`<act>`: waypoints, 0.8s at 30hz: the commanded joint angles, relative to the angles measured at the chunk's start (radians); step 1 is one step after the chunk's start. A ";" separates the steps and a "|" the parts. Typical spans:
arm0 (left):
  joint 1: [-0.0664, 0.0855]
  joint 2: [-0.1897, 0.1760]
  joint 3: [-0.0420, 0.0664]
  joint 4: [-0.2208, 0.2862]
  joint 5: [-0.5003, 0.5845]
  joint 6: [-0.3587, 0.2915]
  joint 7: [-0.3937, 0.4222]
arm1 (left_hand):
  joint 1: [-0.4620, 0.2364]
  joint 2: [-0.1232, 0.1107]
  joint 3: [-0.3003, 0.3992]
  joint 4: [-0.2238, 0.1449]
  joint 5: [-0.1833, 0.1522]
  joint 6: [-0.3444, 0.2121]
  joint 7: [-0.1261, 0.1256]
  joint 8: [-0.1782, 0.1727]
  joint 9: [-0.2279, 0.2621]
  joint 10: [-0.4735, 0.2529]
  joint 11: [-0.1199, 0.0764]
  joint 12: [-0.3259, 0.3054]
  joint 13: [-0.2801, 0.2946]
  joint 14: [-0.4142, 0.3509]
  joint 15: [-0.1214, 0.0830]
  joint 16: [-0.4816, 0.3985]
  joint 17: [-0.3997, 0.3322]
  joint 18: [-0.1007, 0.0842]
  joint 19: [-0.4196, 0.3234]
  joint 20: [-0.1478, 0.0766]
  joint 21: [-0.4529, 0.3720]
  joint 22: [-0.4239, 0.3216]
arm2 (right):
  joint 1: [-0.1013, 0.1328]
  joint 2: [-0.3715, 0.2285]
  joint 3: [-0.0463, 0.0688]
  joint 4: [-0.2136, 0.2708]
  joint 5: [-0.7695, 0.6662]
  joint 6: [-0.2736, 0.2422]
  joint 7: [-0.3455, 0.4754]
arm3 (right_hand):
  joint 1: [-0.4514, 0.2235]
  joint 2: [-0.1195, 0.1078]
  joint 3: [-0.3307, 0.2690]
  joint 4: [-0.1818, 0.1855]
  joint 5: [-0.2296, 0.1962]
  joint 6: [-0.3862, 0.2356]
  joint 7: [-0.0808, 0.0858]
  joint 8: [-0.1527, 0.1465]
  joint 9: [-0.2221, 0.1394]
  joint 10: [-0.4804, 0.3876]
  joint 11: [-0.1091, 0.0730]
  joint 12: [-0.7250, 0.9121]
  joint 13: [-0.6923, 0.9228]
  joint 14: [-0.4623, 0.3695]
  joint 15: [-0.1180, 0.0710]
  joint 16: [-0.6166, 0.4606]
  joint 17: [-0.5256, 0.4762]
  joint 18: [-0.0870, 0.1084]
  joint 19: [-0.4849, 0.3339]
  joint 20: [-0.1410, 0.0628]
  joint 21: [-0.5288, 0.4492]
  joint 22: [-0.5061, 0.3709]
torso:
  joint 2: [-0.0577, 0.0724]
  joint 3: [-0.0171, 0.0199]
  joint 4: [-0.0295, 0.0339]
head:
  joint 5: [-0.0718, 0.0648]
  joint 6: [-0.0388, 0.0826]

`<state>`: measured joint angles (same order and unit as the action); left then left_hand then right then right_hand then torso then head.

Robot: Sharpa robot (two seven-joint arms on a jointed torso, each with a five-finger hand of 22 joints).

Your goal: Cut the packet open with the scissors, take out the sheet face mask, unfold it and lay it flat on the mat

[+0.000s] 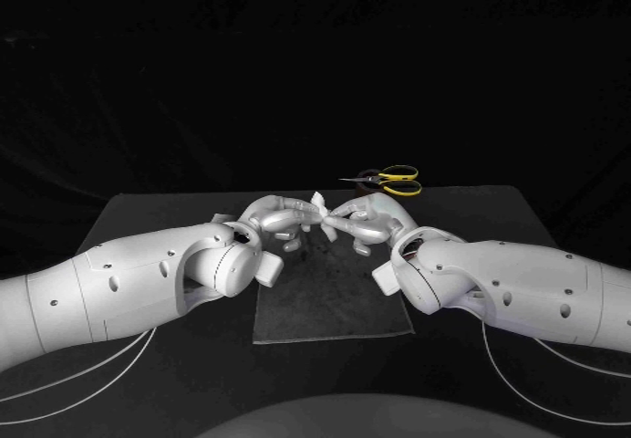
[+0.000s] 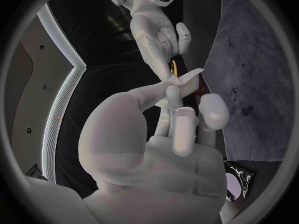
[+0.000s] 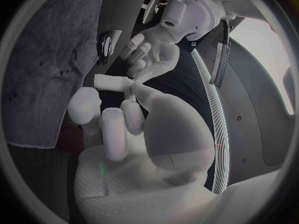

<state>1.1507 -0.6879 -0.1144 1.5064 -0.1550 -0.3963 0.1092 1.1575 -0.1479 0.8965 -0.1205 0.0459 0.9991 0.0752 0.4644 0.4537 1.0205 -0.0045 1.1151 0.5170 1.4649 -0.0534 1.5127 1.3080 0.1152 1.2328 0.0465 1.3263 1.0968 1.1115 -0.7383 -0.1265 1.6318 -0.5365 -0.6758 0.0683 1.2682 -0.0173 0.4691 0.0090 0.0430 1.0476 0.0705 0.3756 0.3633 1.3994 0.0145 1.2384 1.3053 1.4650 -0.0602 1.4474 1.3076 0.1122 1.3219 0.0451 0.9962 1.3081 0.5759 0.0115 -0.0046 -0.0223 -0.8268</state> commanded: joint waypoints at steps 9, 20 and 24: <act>0.001 0.002 0.001 0.001 -0.007 0.016 0.004 | -0.003 0.010 0.004 0.005 0.003 0.004 0.001 0.030 0.082 0.001 -0.004 0.002 -0.004 0.024 -0.009 0.005 0.047 -0.007 0.001 0.000 0.003 -0.003 | 0.000 0.000 0.002 0.001 0.021 -0.045 0.039 | 0.016 0.009 0.043 -0.022 0.006 0.005 -0.003 0.024 0.022 0.046 -0.024 0.030 0.026 0.073 -0.010 0.015 0.119 -0.005 0.017 -0.002 0.025 0.079 | 0.000 0.0001 -0.0001 | -0.002 -0.002; 0.001 -0.002 0.001 -0.004 -0.006 0.000 0.009 | -0.005 0.011 0.003 0.006 0.003 0.003 0.001 0.030 0.083 0.003 -0.004 0.004 -0.001 0.025 -0.010 0.005 0.049 -0.008 0.003 0.000 0.004 0.000 | 0.000 -0.010 0.002 0.003 0.030 -0.040 0.046 | 0.006 0.003 0.061 -0.032 0.006 0.006 -0.005 0.035 0.028 0.054 -0.025 0.042 0.037 0.075 -0.011 0.020 0.125 -0.007 0.021 -0.004 0.036 0.085 | 0.000 -0.0001 -0.0002 | 0.000 -0.002; 0.001 -0.003 0.001 -0.006 -0.006 -0.006 0.011 | -0.004 0.011 0.003 0.006 0.003 0.003 0.001 0.030 0.083 0.004 -0.004 0.005 0.001 0.025 -0.010 0.006 0.050 -0.008 0.004 0.000 0.005 0.002 | 0.000 -0.014 0.002 0.006 0.031 -0.033 0.046 | 0.005 0.002 0.062 -0.033 0.006 0.006 -0.005 0.035 0.029 0.054 -0.025 0.043 0.038 0.074 -0.011 0.020 0.125 -0.007 0.021 -0.004 0.036 0.085 | 0.000 -0.0002 -0.0002 | 0.000 -0.002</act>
<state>1.1506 -0.6907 -0.1148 1.5011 -0.1552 -0.3993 0.1091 1.1555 -0.1468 0.8985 -0.1184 0.0458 0.9987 0.0752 0.4645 0.4537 1.0205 -0.0041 1.1151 0.5163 1.4685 -0.0571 1.5123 1.3080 0.1152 1.2328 0.0465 1.3262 1.0955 1.1116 -0.7508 -0.1252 1.6357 -0.5094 -0.7107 0.1018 1.2681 -0.0173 0.4984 0.0053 0.0444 1.0476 0.0704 0.3873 0.3633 1.4171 0.0177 1.2772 1.3093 1.4669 -0.0645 1.4630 1.3083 0.1052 1.3397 0.0413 1.0312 1.3078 0.5759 0.0115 -0.0047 -0.0225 -0.8279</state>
